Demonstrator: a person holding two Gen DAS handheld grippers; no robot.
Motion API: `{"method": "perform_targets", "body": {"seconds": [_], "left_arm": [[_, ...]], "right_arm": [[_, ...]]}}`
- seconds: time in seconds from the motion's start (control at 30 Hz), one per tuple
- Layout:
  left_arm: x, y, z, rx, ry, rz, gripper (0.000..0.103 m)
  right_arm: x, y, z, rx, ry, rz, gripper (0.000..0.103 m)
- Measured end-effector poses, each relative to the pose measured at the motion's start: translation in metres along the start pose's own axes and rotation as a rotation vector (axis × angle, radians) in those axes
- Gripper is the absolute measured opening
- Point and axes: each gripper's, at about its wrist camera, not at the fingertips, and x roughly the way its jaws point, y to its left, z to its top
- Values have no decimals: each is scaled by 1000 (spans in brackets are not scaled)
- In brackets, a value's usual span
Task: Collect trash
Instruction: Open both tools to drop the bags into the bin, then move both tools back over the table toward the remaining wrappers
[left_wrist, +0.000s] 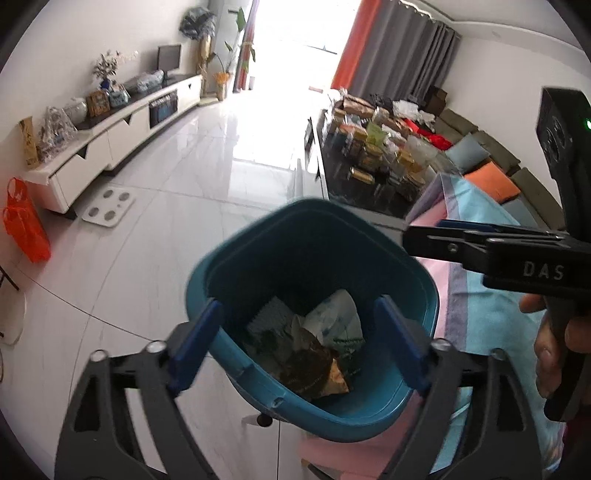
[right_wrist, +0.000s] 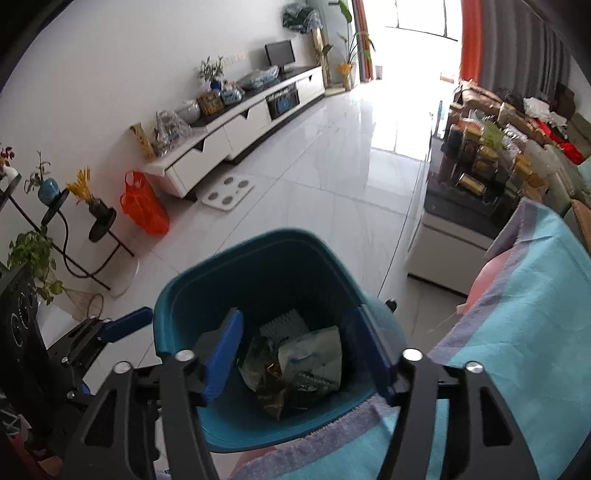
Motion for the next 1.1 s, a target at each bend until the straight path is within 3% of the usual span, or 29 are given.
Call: {"method": "perform_targets", "body": {"seconds": [0.1,0.33,0.63,0.83,1.1], "left_arm": [[-17,1,3,-1,-42,23,97],[-69,6,12,-29,-182,96,98],[-133,-10,19,11,-367,175,98],[-162,-56,14,138,-455,120,98],[-184,-107,6,147,-484,-103,98]], "right_arm": [[-18,-1,-1,3,-50,0,71],[-57,-1,-13,12,-165,-8,91],[-105,-4,-37,30,-285,-52,96],[-155,-9,-66,32,-392,-113,96],[-220,-29,-117,90,-526,-243,96]]}}
